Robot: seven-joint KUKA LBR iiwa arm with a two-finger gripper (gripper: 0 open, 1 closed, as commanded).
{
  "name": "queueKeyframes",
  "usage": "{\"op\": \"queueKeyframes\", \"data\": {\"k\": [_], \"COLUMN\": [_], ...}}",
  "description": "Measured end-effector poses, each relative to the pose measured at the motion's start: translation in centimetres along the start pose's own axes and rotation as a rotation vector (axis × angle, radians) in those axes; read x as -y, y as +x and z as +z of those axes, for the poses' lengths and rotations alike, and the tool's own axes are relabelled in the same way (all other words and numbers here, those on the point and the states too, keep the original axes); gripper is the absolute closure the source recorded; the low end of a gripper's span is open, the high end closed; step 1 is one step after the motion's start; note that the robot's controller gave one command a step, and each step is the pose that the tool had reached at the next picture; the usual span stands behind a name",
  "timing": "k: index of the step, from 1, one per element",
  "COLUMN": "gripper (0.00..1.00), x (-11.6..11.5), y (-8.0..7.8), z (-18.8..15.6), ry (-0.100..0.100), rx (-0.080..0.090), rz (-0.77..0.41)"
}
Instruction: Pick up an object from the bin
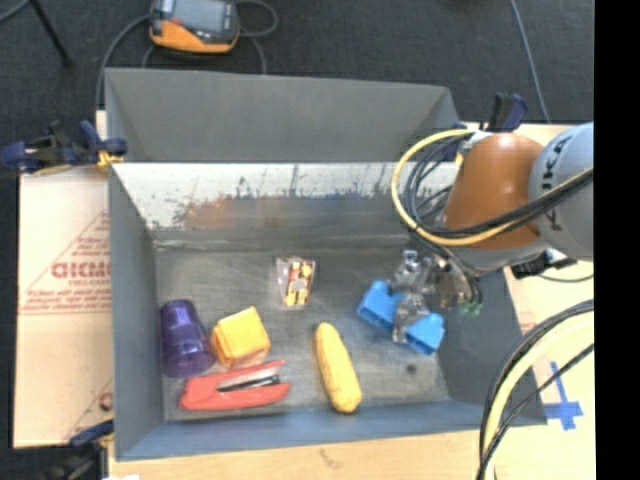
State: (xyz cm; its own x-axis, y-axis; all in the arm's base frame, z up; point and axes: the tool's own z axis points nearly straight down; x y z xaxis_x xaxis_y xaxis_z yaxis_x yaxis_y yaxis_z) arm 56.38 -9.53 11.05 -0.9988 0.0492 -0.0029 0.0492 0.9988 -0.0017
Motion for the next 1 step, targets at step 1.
{"op": "queueKeyframes", "data": {"k": [1], "gripper": [1.00], "x": [-1.05], "y": [2.86], "z": [2.29], "ry": [0.000], "rx": [0.001], "rz": [-0.159]}}
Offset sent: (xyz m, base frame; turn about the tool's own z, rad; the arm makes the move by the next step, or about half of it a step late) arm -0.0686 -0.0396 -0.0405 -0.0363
